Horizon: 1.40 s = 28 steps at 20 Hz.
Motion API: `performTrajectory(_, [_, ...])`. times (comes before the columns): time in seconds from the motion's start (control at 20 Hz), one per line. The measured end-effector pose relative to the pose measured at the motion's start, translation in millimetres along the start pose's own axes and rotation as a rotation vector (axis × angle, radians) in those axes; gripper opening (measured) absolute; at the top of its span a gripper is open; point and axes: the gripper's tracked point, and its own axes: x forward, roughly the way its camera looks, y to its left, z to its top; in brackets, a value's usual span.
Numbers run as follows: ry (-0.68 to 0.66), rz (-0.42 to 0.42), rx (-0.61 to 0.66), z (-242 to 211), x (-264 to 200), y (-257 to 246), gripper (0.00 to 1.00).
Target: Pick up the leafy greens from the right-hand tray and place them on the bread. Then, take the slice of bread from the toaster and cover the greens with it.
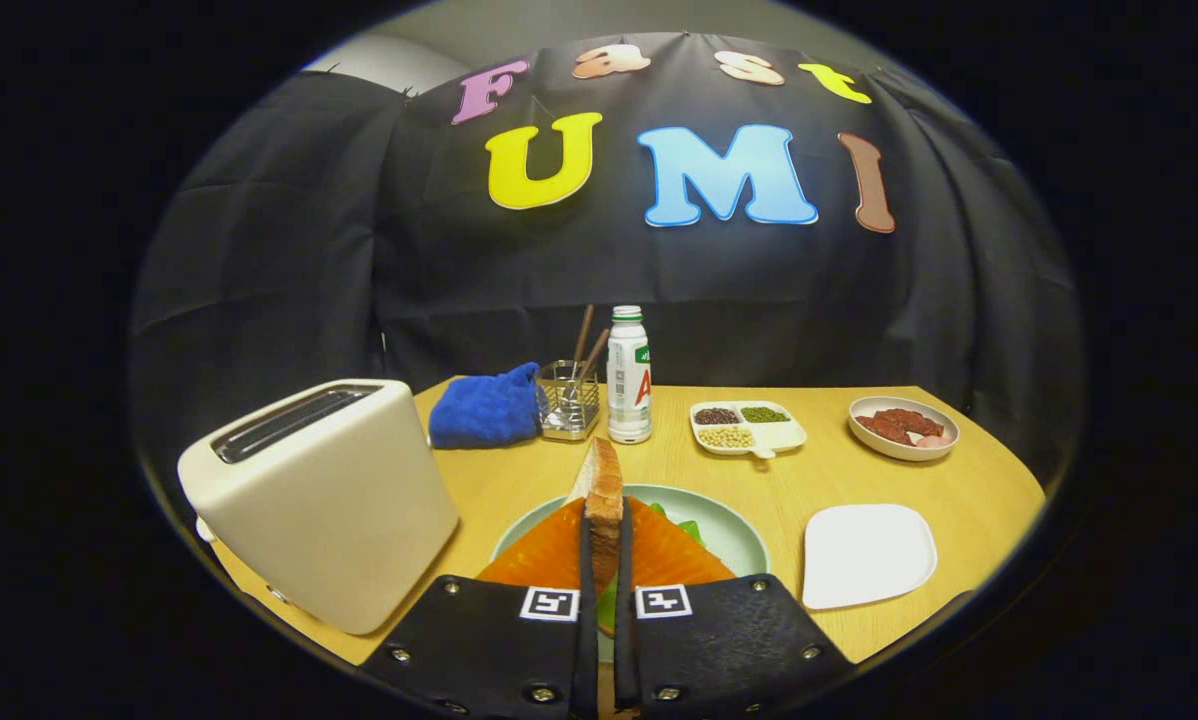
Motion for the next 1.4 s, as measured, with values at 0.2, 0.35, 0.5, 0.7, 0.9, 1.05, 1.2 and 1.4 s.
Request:
performTrajectory(0.2, [0.009, -0.029, -0.056, -8, 3, -10, 0.09])
performTrajectory(0.35, [0.011, -0.032, -0.081, -12, 6, -13, 0.15])
performTrajectory(0.5, [0.023, -0.052, -0.06, -16, 8, -22, 0.24])
performTrajectory(0.7, [0.045, -0.051, -0.013, -23, 10, -29, 0.31])
performTrajectory(0.9, [0.047, -0.074, -0.006, -23, 9, -37, 0.37])
performTrajectory(1.05, [0.034, -0.079, 0.007, -21, 7, -41, 0.37])
performTrajectory(1.2, [-0.033, -0.082, 0.036, 0, -5, -51, 0.37])
performTrajectory(1.4, [-0.132, -0.115, 0.04, 31, -31, -86, 0.37])
